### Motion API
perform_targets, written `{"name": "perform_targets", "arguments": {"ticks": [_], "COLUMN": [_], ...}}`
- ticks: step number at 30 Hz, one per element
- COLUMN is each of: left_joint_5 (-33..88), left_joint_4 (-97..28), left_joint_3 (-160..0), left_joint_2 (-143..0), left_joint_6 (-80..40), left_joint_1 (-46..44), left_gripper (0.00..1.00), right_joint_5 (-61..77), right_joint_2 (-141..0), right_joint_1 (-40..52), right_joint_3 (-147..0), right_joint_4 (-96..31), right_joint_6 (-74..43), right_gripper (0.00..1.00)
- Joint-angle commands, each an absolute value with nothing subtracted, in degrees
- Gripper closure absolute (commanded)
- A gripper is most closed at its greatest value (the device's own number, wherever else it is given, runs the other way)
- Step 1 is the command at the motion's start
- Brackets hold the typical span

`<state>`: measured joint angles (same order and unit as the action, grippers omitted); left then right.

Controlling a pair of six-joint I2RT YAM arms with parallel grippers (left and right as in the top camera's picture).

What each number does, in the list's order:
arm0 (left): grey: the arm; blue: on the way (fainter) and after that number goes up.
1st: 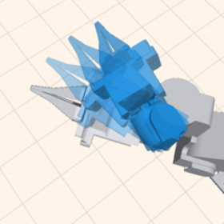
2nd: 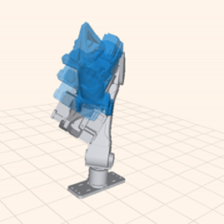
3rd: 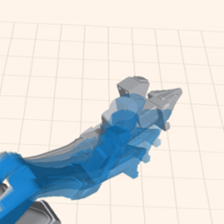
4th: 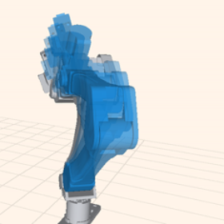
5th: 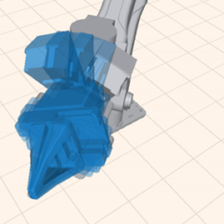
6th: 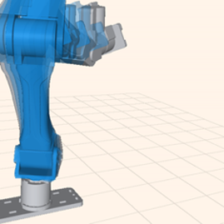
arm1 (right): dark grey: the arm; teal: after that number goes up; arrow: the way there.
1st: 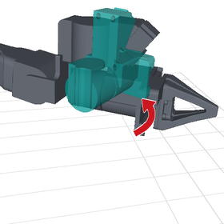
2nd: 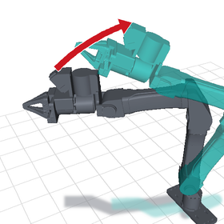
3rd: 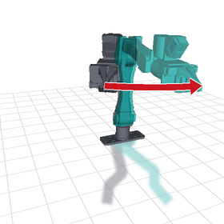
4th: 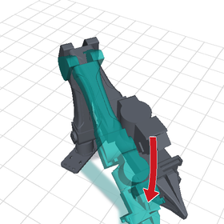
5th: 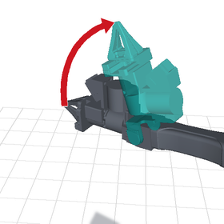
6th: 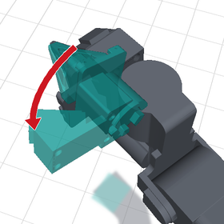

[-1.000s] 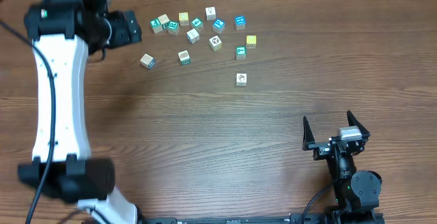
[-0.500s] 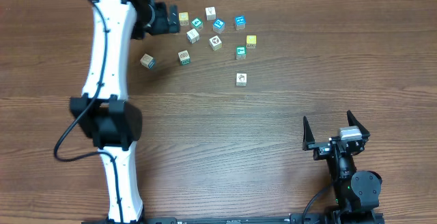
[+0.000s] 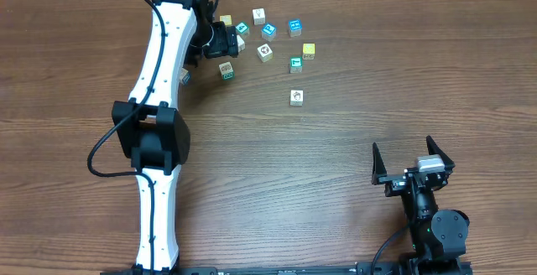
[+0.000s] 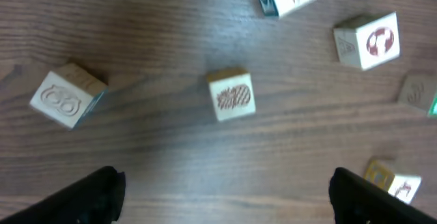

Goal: Form a horizontal line
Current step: 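Raise the left arm and reach toward the block cluster, then lower the left gripper onto the yellow-edged pineapple block and close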

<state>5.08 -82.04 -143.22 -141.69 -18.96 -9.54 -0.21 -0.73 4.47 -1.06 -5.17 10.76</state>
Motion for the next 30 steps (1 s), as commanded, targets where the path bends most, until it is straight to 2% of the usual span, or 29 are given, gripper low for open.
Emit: {"name": "perform_targets", "arguments": {"ticks": [1, 3, 13, 19, 22, 26, 27, 29, 30], "left_joint_5": [3.81, 3.62, 3.44, 1.04, 1.06, 1.06, 1.06, 1.04, 1.04], "left_joint_4": [-80.58, -79.18, -71.31, -66.76, -64.42, -60.97, -60.29, -59.51, -59.33], "left_joint_3": [-141.18, -139.59, -130.89, -127.5, -125.58, -122.26, -121.64, -121.12, -121.12], "left_joint_2": [-142.87, -142.87, -142.87, -142.89, -142.87, -142.89, -142.89, -142.89, -142.87], "left_joint_6": [-21.17, -21.87, -24.45, -24.49, -24.49, -24.93, -24.93, -24.91, -24.91], "left_joint_1": [-10.35, -10.7, -11.81, -11.81, -11.81, -12.08, -12.1, -12.08, -12.08], "left_gripper": [0.15, 0.22, 0.23, 0.3, 0.37, 0.38, 0.4, 0.51, 0.51], "right_joint_5": [0.12, 0.12, 0.12, 0.12, 0.12, 0.12, 0.12, 0.12, 0.12], "right_joint_2": [-0.19, -0.19, -0.19, -0.19, -0.19, -0.19, -0.19, -0.19, -0.19], "right_joint_1": [4.1, 4.1, 4.1, 4.1, 4.1, 4.1, 4.1, 4.1, 4.1], "right_joint_3": [-0.45, -0.45, -0.45, -0.45, -0.45, -0.45, -0.45, -0.45, -0.45], "right_joint_4": [-4.82, -4.82, -4.82, -4.82, -4.82, -4.82, -4.82, -4.82, -4.82], "right_joint_6": [10.98, 10.96, 10.98, 10.96, 10.98, 10.98, 10.96, 10.96, 10.98], "right_gripper": [0.0, 0.0, 0.0, 0.0, 0.0, 0.0, 0.0, 0.0, 0.0]}}
